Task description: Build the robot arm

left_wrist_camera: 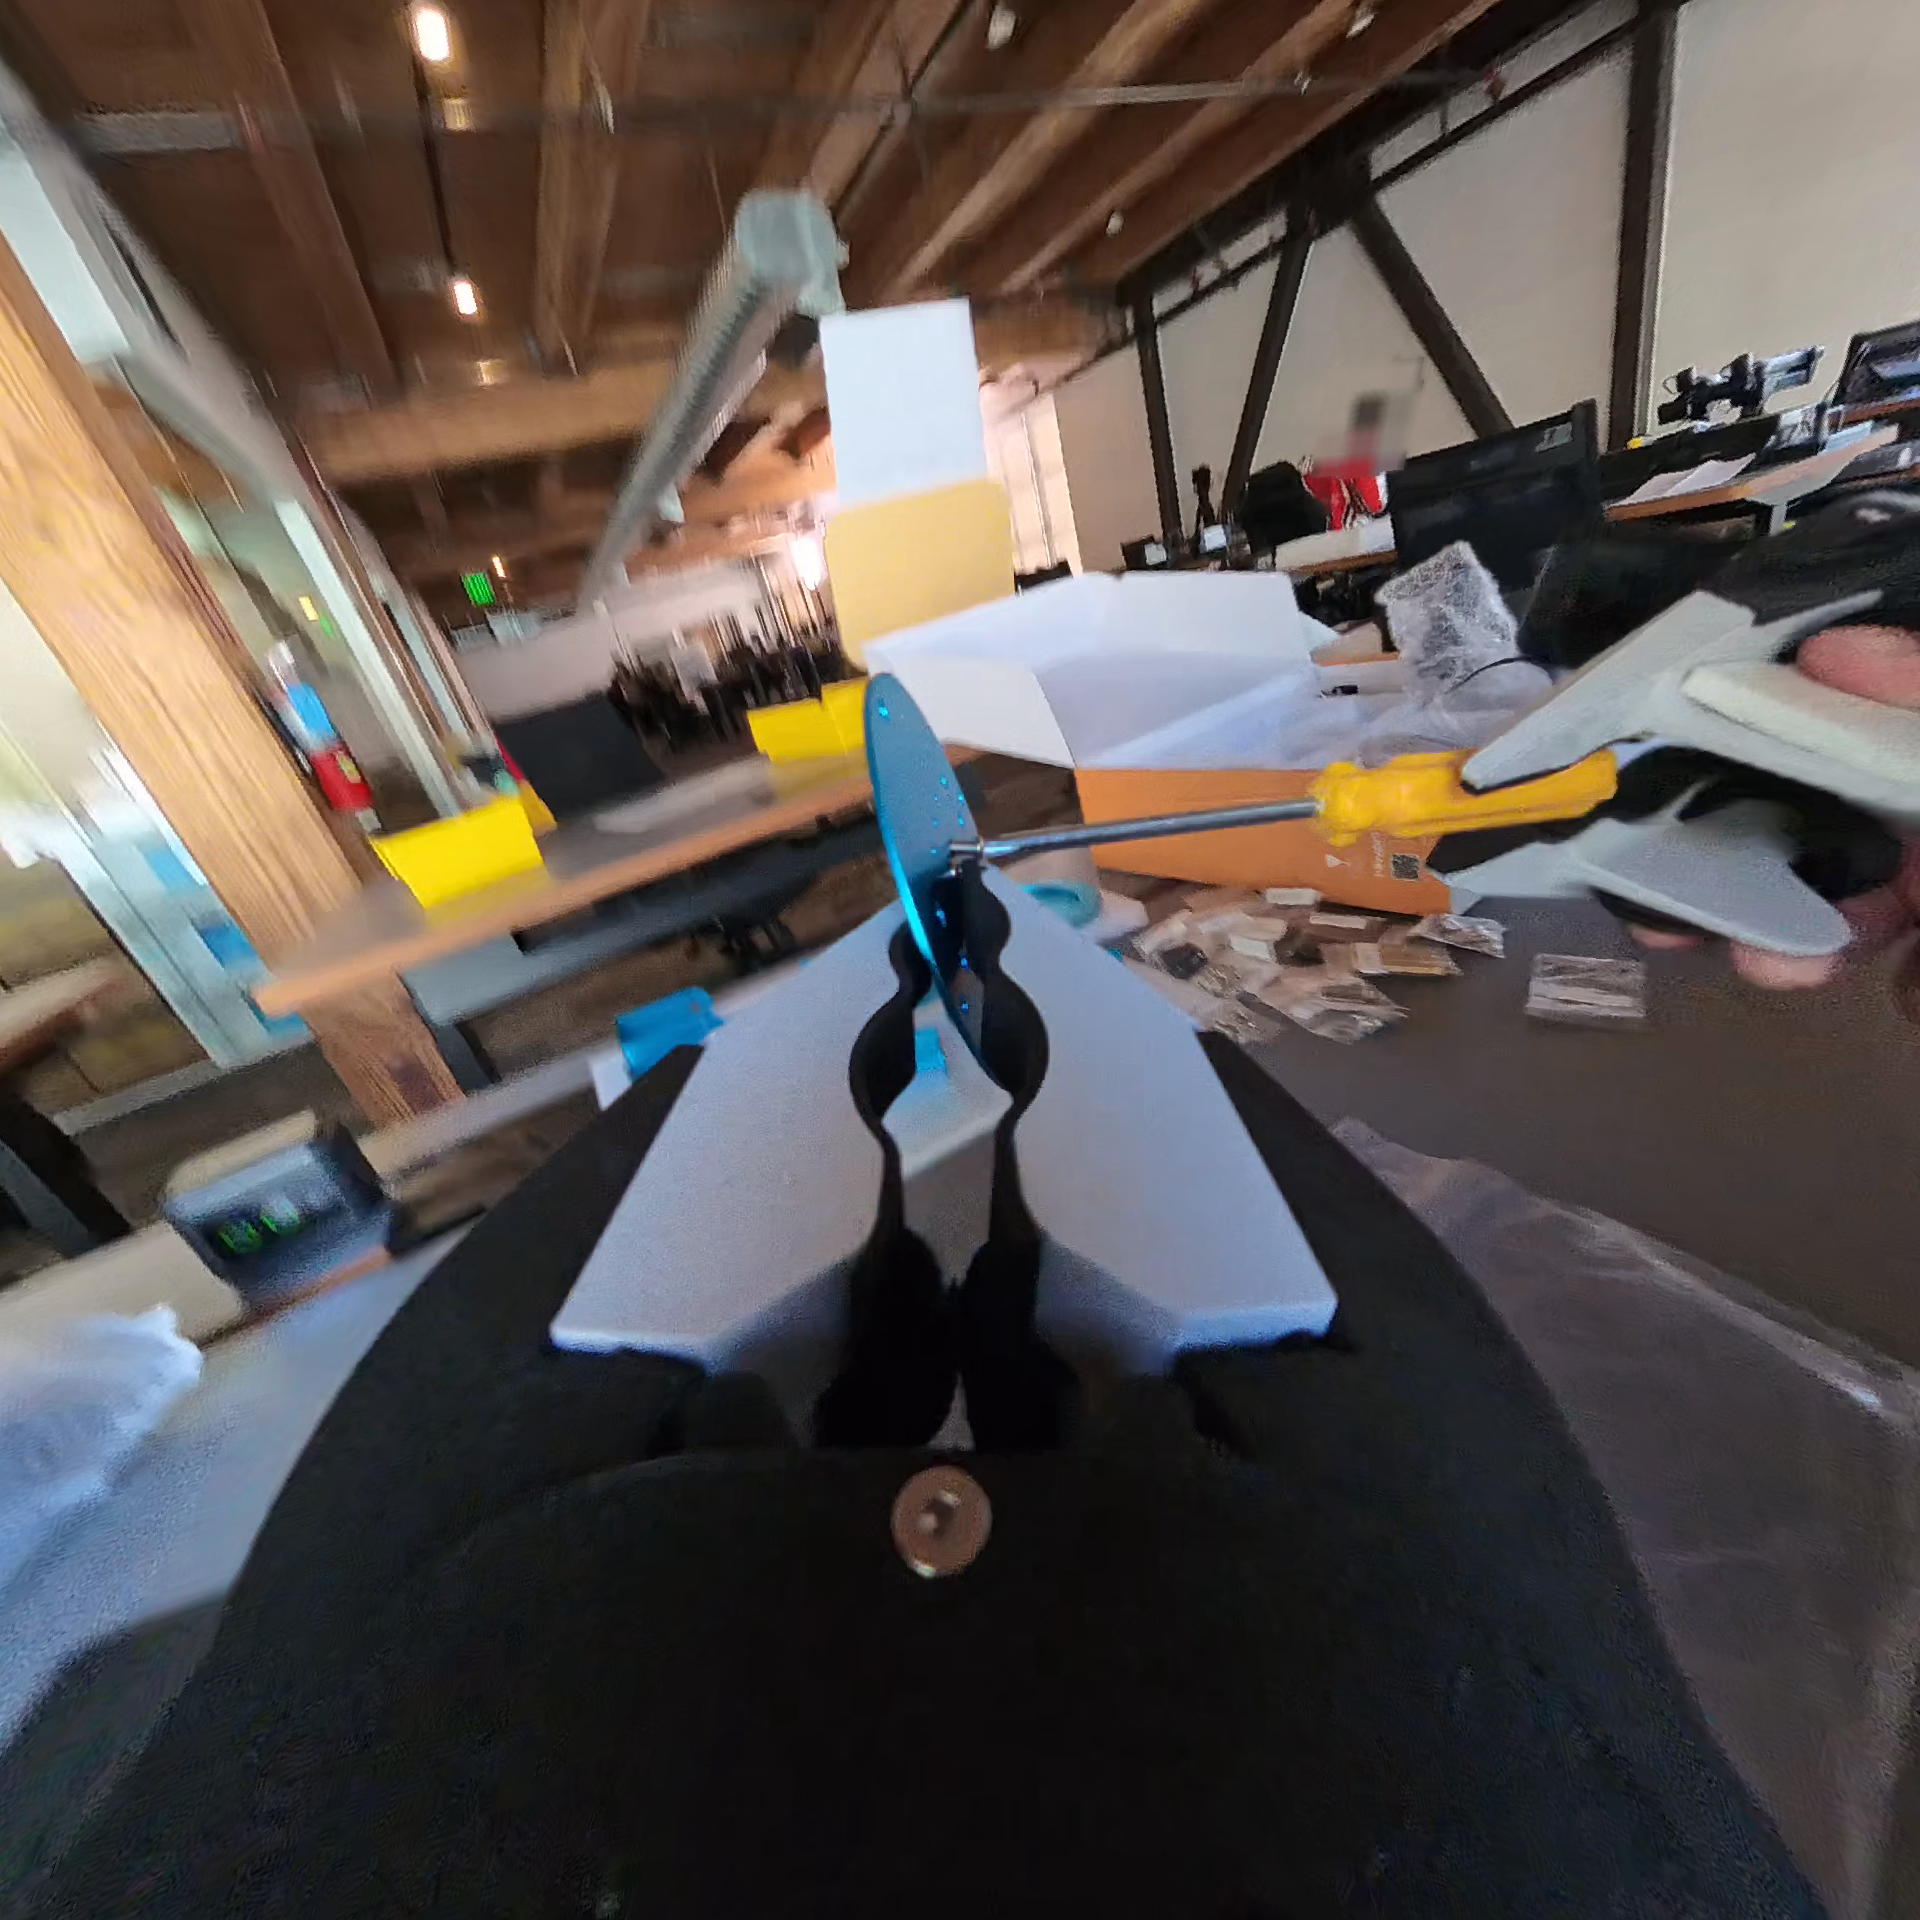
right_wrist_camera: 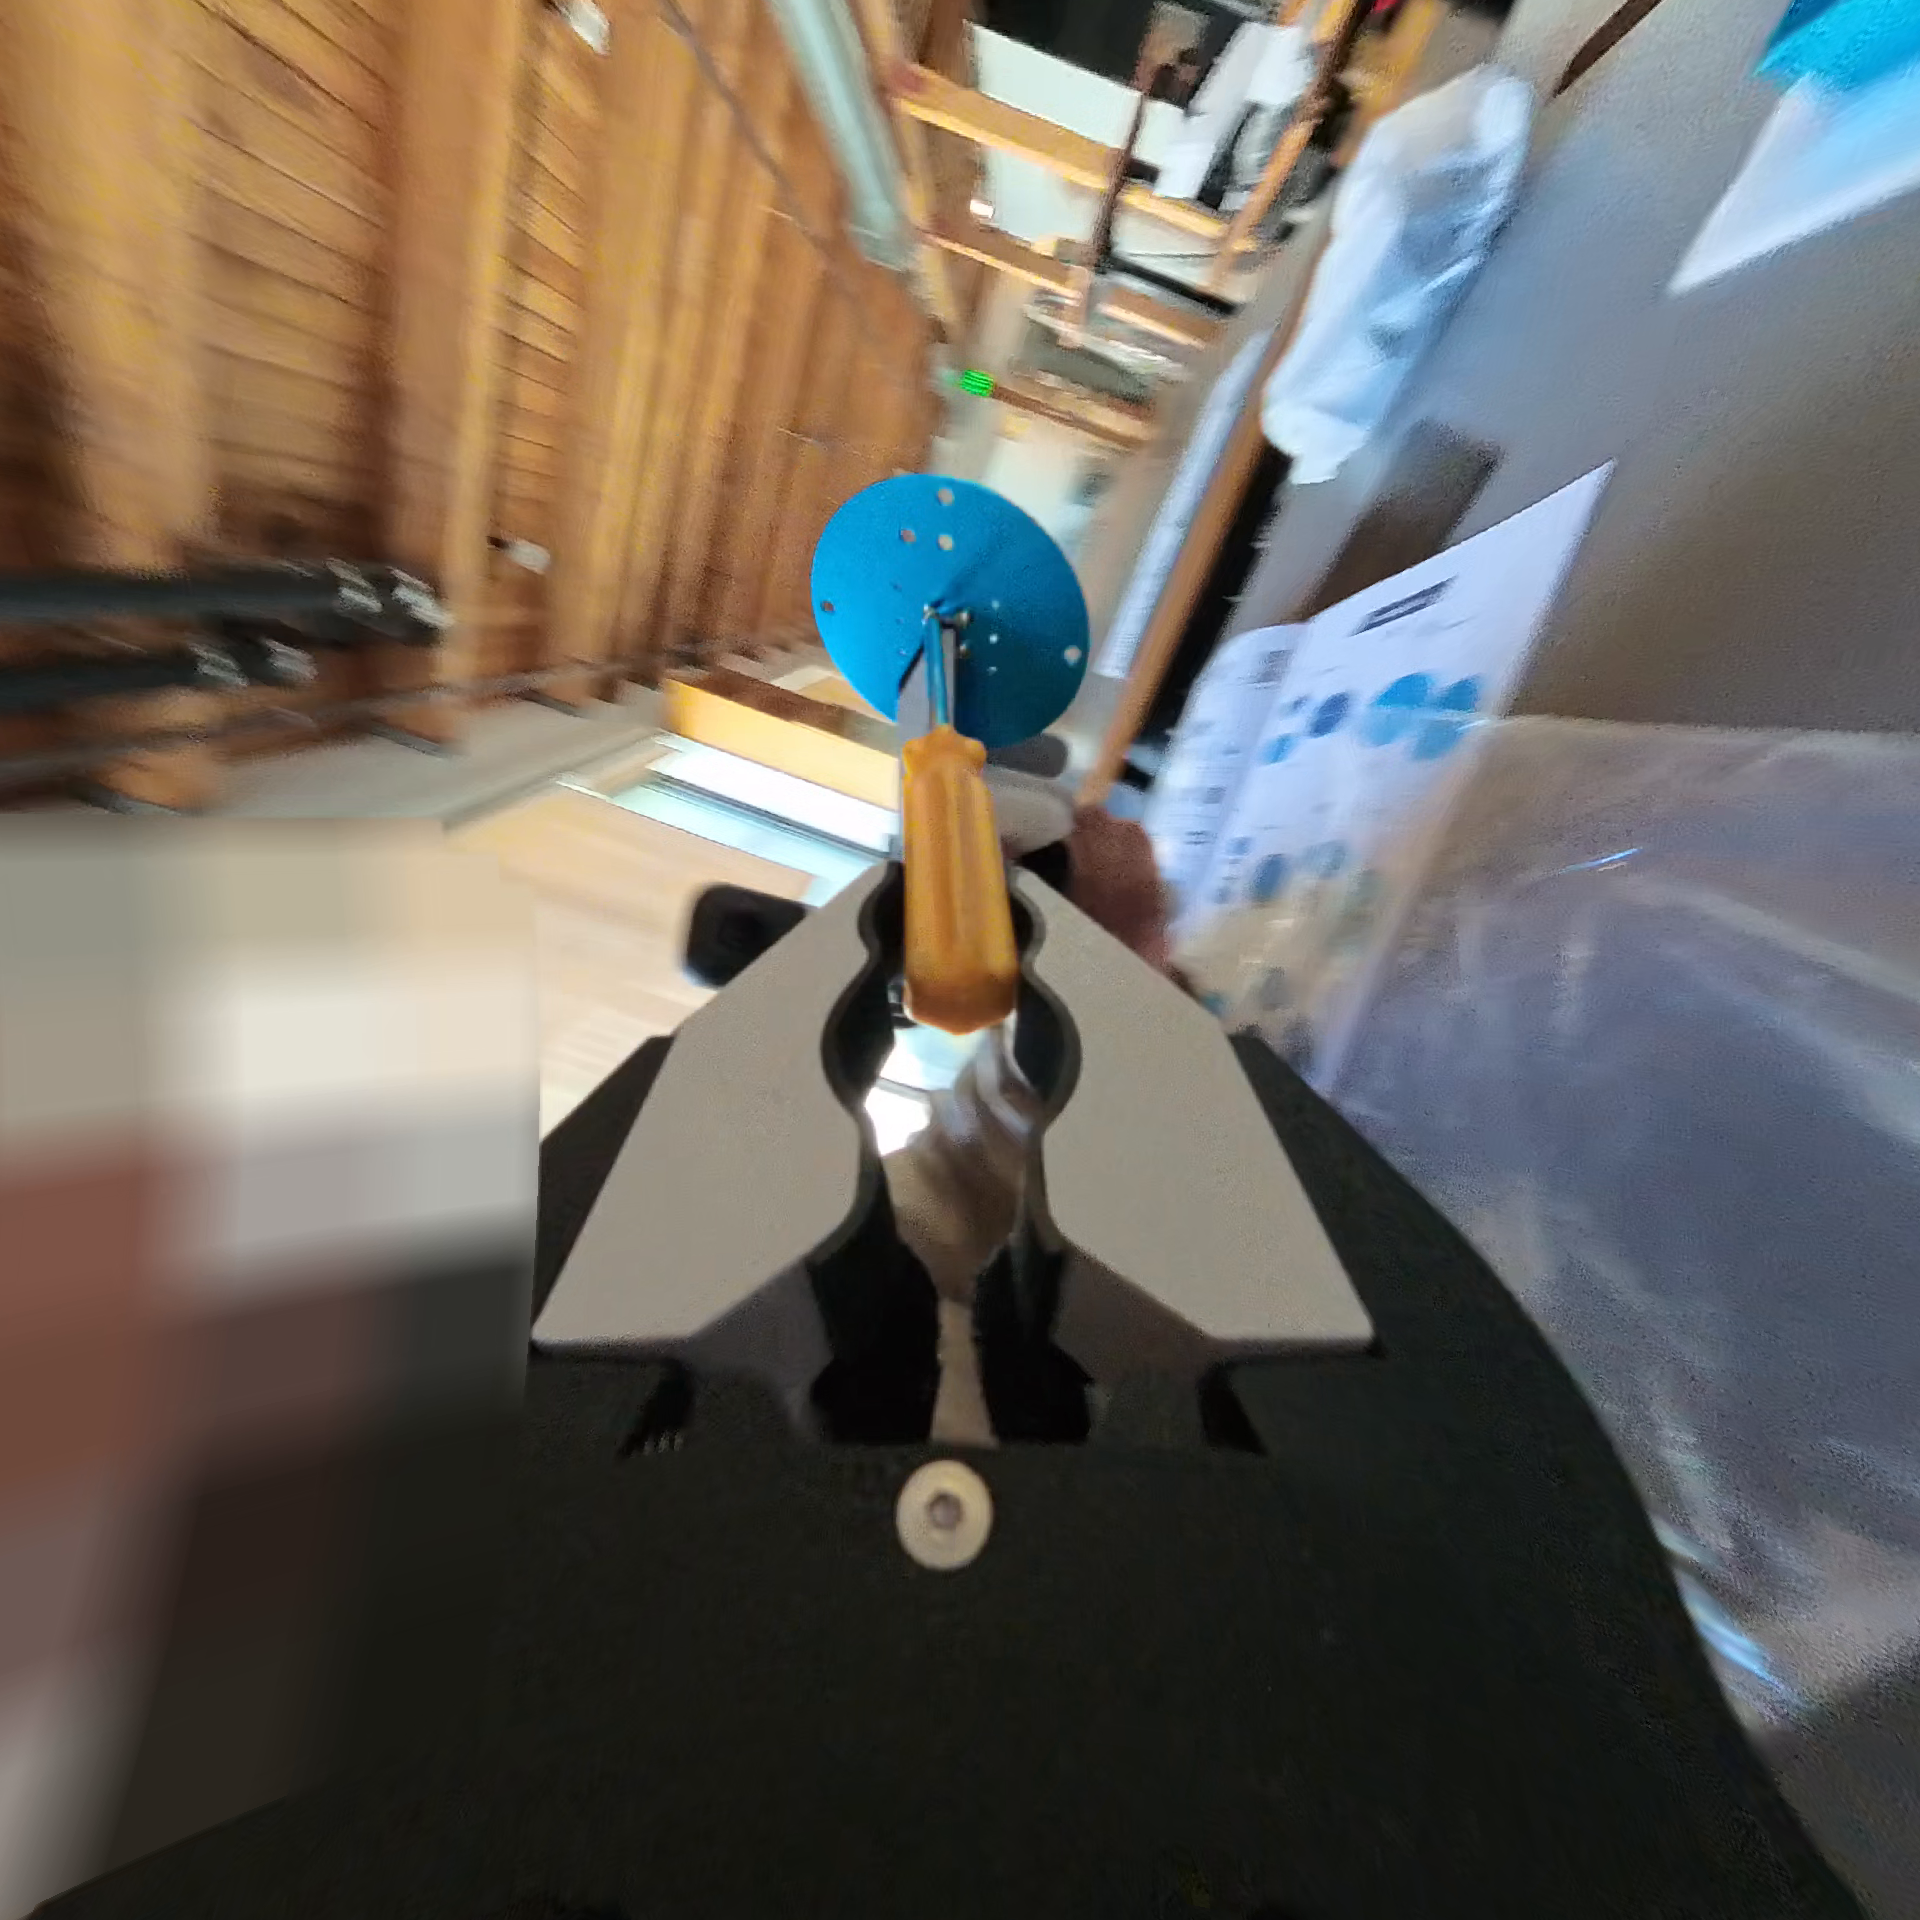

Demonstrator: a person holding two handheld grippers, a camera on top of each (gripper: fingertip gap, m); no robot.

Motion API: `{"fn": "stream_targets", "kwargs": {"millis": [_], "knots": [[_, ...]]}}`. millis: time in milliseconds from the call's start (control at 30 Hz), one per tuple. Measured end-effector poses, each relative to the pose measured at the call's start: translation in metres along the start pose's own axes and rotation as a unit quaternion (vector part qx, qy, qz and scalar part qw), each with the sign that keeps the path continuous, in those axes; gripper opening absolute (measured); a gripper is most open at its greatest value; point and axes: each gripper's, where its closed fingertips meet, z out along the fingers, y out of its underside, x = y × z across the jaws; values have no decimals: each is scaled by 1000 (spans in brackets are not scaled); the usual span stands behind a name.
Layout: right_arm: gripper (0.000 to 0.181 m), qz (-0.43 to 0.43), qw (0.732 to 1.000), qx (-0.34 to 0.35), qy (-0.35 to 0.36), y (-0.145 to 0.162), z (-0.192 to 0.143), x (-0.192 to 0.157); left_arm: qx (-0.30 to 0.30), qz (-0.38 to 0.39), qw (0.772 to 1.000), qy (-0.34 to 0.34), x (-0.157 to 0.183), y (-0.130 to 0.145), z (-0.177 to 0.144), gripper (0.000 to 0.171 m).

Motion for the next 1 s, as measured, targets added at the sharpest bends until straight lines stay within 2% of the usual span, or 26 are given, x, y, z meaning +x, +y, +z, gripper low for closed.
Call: {"fn": "stream_targets", "kwargs": {"millis": [67,133,200,267,367,500,567,633,733,900,1000], "knots": [[16,-64,995,-25,70,-4,-1,3,-42,-41,998,-3,0,13,-1,5],[16,-128,979,-68,139,-2,0,10,-81,-82,993,-11,1,29,-4,5],[16,-194,952,-117,205,1,0,16,-116,-140,983,-11,6,46,-10,5],[16,-262,914,-166,262,2,1,21,-147,-200,969,-9,12,62,-16,4],[16,-320,863,-232,314,0,7,17,-175,-312,934,3,29,81,-27,4],[16,-407,791,-302,342,0,23,5,-166,-460,872,19,51,87,-39,4],[16,-444,775,-312,324,4,36,-4,-146,-525,838,27,58,84,-44,4],[16,-469,771,-304,305,8,46,-8,-136,-560,817,32,64,82,-48,4],[16,-493,788,-253,268,8,60,-11,-121,-589,798,25,68,80,-54,4],[16,-490,820,-191,226,9,67,-6,-120,-594,795,5,66,86,-56,5],[16,-522,814,-157,199,6,70,-4,-126,-587,800,2,67,87,-55,4]]}}
